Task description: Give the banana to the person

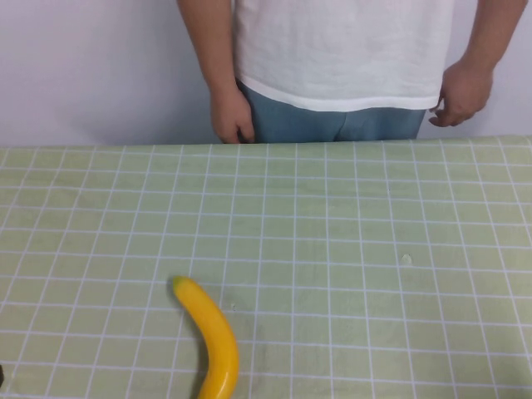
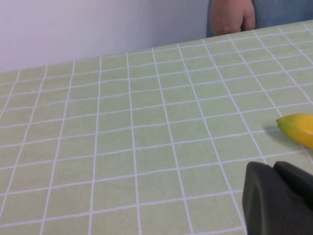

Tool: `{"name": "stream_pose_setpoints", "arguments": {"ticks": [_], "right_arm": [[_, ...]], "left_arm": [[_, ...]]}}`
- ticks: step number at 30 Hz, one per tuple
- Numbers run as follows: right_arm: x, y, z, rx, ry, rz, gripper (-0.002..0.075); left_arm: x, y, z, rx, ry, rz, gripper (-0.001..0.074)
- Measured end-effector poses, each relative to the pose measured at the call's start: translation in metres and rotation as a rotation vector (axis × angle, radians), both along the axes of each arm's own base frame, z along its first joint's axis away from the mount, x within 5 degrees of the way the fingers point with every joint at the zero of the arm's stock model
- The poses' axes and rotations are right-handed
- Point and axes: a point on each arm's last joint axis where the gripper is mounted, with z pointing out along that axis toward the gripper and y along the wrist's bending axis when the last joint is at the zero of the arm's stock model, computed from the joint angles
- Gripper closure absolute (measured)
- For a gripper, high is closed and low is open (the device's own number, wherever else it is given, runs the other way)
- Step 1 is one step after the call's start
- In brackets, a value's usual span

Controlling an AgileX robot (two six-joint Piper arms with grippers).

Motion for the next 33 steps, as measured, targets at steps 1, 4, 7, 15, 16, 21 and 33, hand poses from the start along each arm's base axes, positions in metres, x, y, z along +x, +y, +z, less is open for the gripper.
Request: {"name": "stream_pose_setpoints", "arguments": {"ticks": [1,4,7,15,16,21,33], "right_arm": [[0.000,0.000,0.000,0.000,0.000,0.000,0.0733],[0.000,0.000,0.000,0.000,0.000,0.000,0.0733],[0.000,0.000,0.000,0.000,0.000,0.000,0.0733],[0.000,0.000,0.000,0.000,0.000,0.000,0.0733],[0.000,0.000,0.000,0.000,0.000,0.000,0.0733],[0.000,0.000,0.000,0.000,0.000,0.000,0.0733],[0.000,0.000,0.000,0.000,0.000,0.000,0.0733]], "left_arm": [[0.000,0.000,0.000,0.004,-0.001,0.000,0.0738],[0.001,0.002,0.000,0.058,-0.014,0.005,0.0738],[0.001,0.004,0.001,0.123,-0.032,0.010,0.0738],[0.003,0.004,0.005,0.117,-0.092,0.022,0.0738],[0.003,0.003,0.008,0.062,-0.118,0.018,0.0738],[0.003,-0.006,0.025,-0.082,-0.288,-0.055,0.0738],[-0.030,-0.017,0.098,-0.393,-0.964,-0.314,0.0738]]}}
